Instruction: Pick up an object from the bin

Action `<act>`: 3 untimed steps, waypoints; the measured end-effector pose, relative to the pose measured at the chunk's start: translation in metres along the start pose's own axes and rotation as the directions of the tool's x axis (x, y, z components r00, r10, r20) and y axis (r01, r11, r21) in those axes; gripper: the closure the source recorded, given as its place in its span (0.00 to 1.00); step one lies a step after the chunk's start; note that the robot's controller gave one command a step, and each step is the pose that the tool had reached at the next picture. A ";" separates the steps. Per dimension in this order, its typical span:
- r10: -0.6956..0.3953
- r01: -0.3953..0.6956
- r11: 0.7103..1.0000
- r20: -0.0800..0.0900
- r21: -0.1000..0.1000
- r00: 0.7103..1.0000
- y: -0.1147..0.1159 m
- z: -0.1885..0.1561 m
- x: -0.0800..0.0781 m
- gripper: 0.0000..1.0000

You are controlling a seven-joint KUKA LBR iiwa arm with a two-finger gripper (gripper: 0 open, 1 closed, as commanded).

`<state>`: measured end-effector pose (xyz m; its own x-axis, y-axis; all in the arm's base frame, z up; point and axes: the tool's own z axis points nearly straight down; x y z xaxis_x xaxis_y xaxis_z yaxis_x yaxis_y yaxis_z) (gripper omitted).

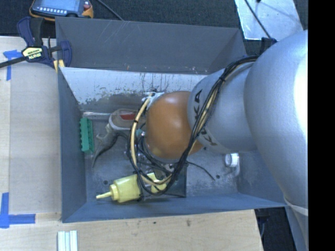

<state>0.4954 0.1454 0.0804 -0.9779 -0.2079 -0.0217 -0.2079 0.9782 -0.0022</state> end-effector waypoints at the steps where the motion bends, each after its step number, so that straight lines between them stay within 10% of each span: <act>1: -0.142 0.142 0.990 -0.016 0.000 0.990 0.013 0.004 0.002 1.00; 3: -0.205 0.204 0.979 -0.010 -0.015 0.979 -0.003 0.004 -0.005 1.00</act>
Offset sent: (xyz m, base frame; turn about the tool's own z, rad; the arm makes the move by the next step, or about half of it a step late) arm 0.0000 0.0000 0.0000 0.0000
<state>0.5009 0.1430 0.0760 -0.9149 -0.4036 -0.0109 -0.4037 0.9149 0.0085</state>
